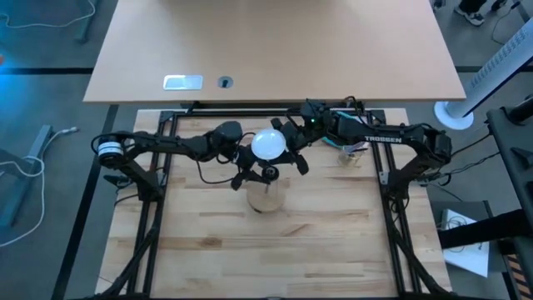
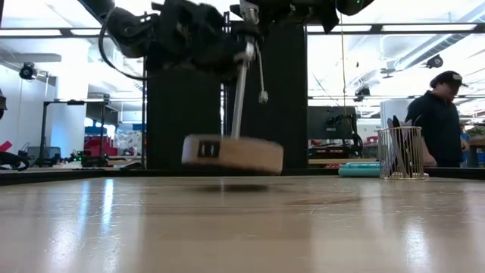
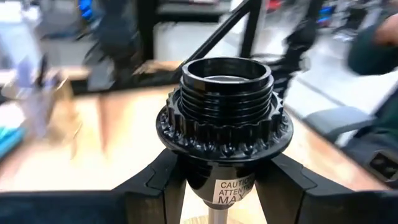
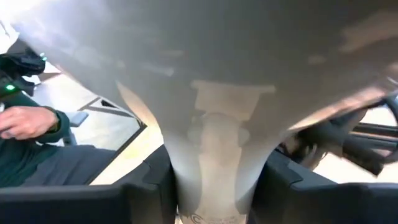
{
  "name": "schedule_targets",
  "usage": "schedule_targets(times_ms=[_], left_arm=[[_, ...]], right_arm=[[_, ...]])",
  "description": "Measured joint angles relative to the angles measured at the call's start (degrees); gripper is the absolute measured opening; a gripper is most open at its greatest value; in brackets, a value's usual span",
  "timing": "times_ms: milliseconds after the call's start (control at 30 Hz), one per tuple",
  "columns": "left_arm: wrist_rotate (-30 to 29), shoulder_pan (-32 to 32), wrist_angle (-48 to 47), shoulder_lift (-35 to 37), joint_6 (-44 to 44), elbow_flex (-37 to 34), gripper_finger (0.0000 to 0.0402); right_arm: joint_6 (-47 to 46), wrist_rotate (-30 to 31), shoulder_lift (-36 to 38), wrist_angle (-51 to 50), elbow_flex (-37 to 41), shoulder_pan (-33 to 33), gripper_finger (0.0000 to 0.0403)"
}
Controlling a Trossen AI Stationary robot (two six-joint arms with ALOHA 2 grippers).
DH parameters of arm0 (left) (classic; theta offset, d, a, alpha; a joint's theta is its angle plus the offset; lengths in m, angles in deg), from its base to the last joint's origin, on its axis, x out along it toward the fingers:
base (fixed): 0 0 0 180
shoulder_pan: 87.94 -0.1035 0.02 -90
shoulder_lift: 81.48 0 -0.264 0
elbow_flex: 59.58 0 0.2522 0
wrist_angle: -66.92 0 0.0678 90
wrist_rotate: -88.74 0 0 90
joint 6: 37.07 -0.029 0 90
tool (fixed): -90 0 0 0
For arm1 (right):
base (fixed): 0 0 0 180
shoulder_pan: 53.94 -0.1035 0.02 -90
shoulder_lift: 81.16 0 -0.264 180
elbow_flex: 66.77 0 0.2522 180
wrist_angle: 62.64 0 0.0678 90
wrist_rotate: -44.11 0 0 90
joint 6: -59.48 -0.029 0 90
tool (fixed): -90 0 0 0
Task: Screw lightbulb
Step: Remove the light bulb from the table lamp
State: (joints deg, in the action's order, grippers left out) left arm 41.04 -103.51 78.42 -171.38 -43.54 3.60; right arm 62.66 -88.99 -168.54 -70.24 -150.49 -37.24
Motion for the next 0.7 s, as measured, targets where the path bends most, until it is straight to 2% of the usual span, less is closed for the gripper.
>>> schedule_targets(times_ms=[100, 267, 433, 567, 633, 700], left_arm=[[-4.4, -0.1, 0.2, 0.1, 1.1, -2.3, 0.0149], [-9.8, 0.1, 3.3, 2.0, 2.8, -5.7, 0.0149], [-10.3, 0.2, 3.1, 2.8, 3.5, -6.3, 0.0153], [-10.3, 0.3, 2.0, 2.9, 4.5, -6.3, 0.0171], [-10.6, 0.3, 1.7, 2.9, 5.5, -6.3, 0.0179], [-13.4, 0.4, 1.1, 3.4, 6.9, -6.3, 0.0187]], right_arm=[[0.7, 1.9, 1.2, -1.4, 0.0, 0.6, 0.0131], [3.5, 12.2, 3.5, -9.6, 0.0, 2.5, 0.0137], [3.5, 23.1, 3.7, -18.1, 0.0, 5.4, 0.0127], [3.4, 32.6, 3.0, -25.7, 0.0, 8.2, 0.0135], [3.3, 34.8, 2.9, -28.4, 0.4, 10.0, 0.014], [2.3, 35.7, 2.9, -28.4, 1.6, 11.4, 0.0139]])
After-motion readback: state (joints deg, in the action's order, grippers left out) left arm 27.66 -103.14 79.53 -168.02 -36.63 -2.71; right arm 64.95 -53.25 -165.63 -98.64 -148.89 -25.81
